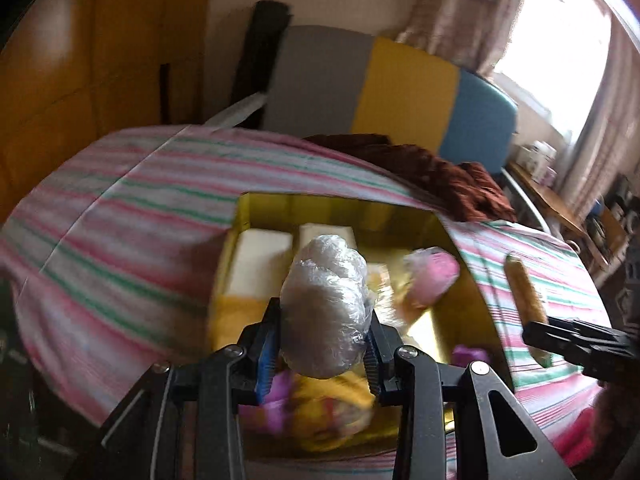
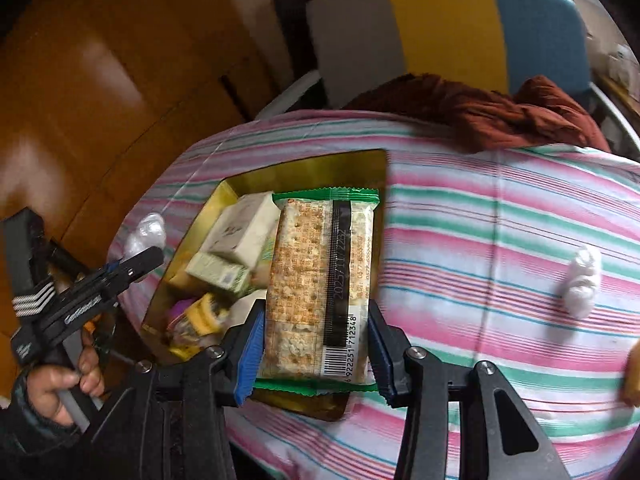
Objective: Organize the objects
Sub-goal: 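Release the cotton ball and cracker packet into the tray, then move both tools back toward the remaining cotton ball and yellow sponge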
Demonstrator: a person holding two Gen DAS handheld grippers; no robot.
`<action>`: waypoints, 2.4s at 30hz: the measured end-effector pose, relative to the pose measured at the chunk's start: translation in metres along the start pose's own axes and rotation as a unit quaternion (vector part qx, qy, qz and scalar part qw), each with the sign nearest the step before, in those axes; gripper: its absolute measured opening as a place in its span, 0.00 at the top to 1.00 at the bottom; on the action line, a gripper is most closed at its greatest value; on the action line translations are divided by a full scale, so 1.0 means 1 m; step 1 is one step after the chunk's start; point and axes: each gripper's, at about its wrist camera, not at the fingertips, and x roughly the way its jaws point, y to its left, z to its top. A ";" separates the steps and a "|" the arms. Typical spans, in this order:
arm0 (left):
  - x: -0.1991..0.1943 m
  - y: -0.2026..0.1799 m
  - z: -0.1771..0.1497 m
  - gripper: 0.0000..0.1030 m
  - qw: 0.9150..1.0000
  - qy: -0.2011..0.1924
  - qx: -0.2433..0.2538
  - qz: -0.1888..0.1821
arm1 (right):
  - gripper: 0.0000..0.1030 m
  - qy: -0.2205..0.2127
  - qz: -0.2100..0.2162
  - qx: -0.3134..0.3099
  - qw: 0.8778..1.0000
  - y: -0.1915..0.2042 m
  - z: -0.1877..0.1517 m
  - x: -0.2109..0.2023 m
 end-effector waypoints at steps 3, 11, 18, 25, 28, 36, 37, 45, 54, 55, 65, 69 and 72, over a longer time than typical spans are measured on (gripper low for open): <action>0.000 0.016 -0.007 0.64 1.000 0.008 -0.017 0.008 | 0.55 0.012 -0.002 -0.022 1.000 0.012 0.003 0.010; 0.010 -0.002 -0.012 0.64 0.999 0.022 -0.003 -0.032 | 0.55 0.060 0.011 -0.073 0.995 0.036 0.008 0.042; 0.019 -0.025 -0.011 0.63 0.998 0.035 0.019 -0.057 | 0.49 0.087 -0.045 -0.063 0.993 0.015 0.032 0.084; 0.028 -0.036 -0.014 0.63 0.997 0.043 0.033 -0.060 | 0.49 0.072 -0.052 -0.028 0.996 -0.004 0.025 0.075; 0.035 -0.039 -0.019 0.62 0.996 0.056 0.032 -0.061 | 0.49 0.065 -0.047 -0.014 0.997 -0.007 0.024 0.072; 0.035 -0.037 -0.020 0.46 0.997 0.054 0.027 -0.055 | 0.49 0.049 -0.046 -0.001 0.998 -0.002 0.010 0.055; 0.034 -0.036 -0.020 0.44 0.997 0.052 0.026 -0.051 | 0.49 0.047 -0.046 -0.002 0.998 0.000 0.009 0.053; 0.024 -0.034 -0.020 0.40 0.998 0.037 0.032 -0.035 | 0.49 0.037 -0.049 -0.011 0.998 0.016 -0.002 0.045; 0.002 -0.043 -0.016 0.35 0.998 0.006 0.054 -0.022 | 0.49 0.026 -0.061 -0.018 0.998 0.026 -0.009 0.034; 0.000 -0.045 -0.015 0.34 0.998 0.003 0.057 -0.022 | 0.48 0.023 -0.063 -0.018 0.998 0.027 -0.009 0.032; -0.010 -0.056 -0.017 0.32 0.997 -0.010 0.077 -0.020 | 0.47 0.008 -0.076 -0.013 0.997 0.025 -0.013 0.017; -0.014 -0.061 -0.018 0.32 0.996 -0.016 0.087 -0.017 | 0.47 0.004 -0.080 -0.005 0.997 0.021 -0.014 0.014; -0.016 -0.065 -0.019 0.30 0.995 -0.019 0.094 -0.017 | 0.47 -0.001 -0.083 0.000 0.997 0.018 -0.016 0.011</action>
